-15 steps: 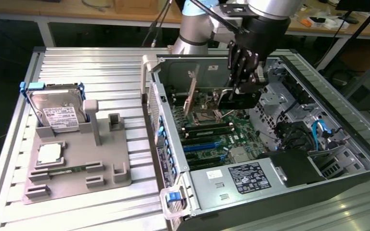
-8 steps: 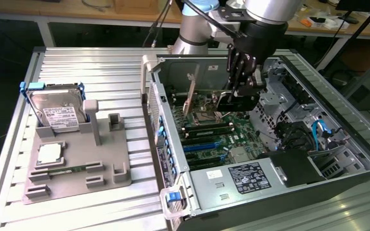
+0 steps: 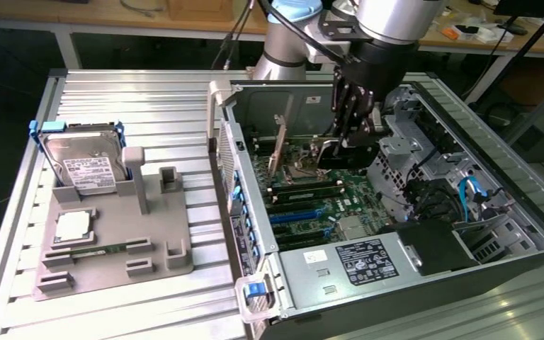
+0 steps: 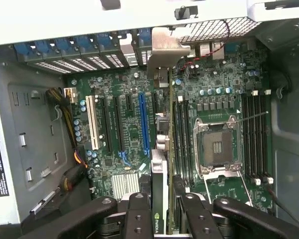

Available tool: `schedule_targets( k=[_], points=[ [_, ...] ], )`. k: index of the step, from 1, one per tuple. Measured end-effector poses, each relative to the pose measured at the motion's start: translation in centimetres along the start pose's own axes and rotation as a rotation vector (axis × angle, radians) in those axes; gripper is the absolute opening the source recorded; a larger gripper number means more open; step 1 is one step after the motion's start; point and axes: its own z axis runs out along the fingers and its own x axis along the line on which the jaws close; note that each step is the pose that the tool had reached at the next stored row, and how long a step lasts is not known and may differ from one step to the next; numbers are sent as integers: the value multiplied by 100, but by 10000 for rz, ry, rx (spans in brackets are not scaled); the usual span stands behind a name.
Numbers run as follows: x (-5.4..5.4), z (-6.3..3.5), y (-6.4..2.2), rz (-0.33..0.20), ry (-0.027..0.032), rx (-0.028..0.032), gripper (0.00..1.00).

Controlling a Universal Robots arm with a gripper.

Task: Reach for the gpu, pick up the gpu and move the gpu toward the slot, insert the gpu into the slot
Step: 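Insert the gpu into the slot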

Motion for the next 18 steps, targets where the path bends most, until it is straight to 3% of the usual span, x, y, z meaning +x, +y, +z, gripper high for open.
schedule_targets(
  k=[8, 18],
  points=[
    [-1, 99, 4, -951, -32, 15, 27],
    [33, 315, 8, -1141, -39, 18, 27]
  ],
)
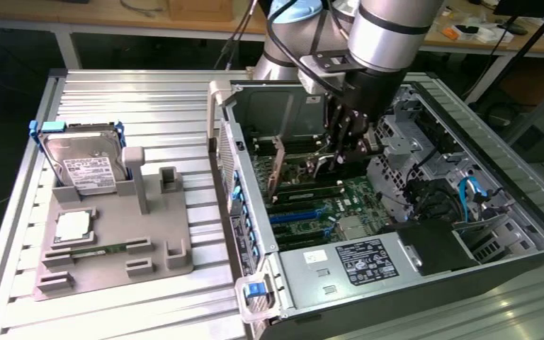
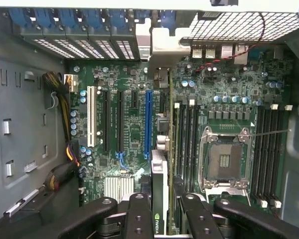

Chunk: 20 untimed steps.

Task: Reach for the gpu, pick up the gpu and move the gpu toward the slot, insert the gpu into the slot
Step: 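Insert the gpu into the slot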

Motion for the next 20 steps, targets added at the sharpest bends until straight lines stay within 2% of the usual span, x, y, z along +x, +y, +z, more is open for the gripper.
schedule_targets(
  k=[4, 6, 12, 20],
  points=[
    [25, 45, 9, 1, 3, 6, 27],
    [35, 61, 25, 1, 1, 27, 27],
    [46, 109, 125, 1, 2, 61, 27],
    [60, 232, 138, 2, 3, 97, 27]
  ],
)
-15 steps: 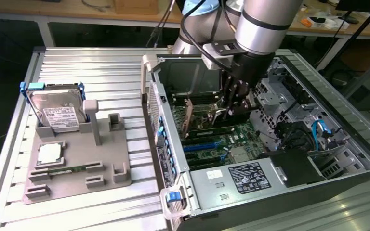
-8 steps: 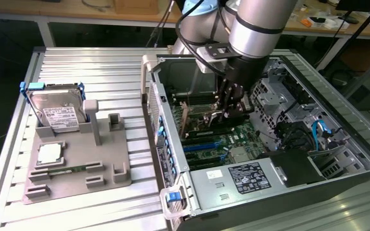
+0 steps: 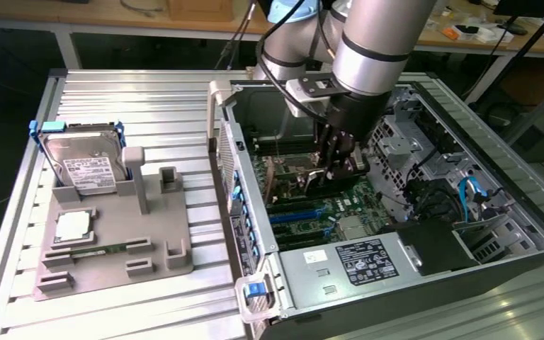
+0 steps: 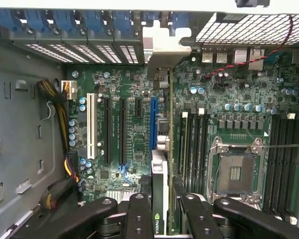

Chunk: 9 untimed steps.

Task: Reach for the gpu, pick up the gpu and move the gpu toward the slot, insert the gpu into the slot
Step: 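Insert the gpu into the slot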

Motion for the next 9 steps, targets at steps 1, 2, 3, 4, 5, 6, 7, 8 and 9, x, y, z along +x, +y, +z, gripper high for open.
schedule_targets(
  k=[1, 2, 3, 4, 5, 6, 7, 8, 9],
  points=[
    [2, 18, 1, 0, 0, 6, 27],
    [4, 32, 2, -1, -1, 11, 27],
    [7, 51, 4, 0, -1, 18, 27],
    [9, 65, 6, 0, 0, 23, 27],
    [11, 79, 8, -2, 0, 29, 27],
    [13, 91, 12, -2, 0, 32, 27],
    [14, 102, 19, 0, 1, 35, 27],
    [14, 112, 28, 0, 0, 37, 27],
    [14, 121, 40, 0, 0, 39, 27]
  ],
)
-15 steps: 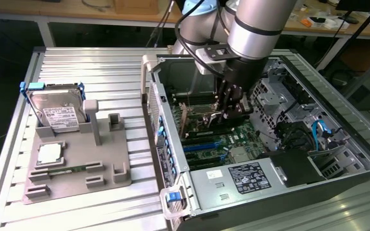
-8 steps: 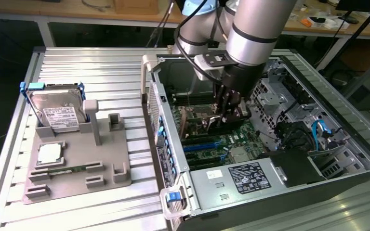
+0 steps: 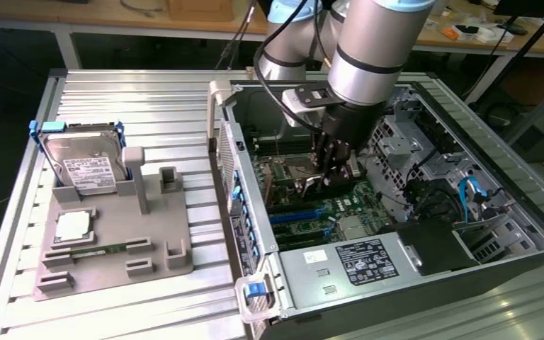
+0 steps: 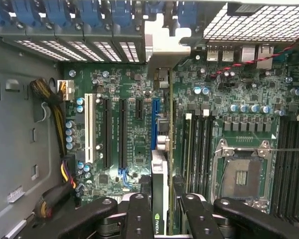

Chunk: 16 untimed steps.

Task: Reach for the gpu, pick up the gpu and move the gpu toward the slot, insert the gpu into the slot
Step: 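Insert the gpu into the slot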

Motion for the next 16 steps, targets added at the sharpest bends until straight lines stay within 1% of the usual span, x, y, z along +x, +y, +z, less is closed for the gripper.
schedule_targets(
  k=[4, 10, 16],
  points=[
    [-1, 29, 47, 0, -1, 4, 27],
    [26, 85, 68, 2, 1, 22, 27],
    [24, 106, 130, 0, 0, 30, 27]
  ],
)
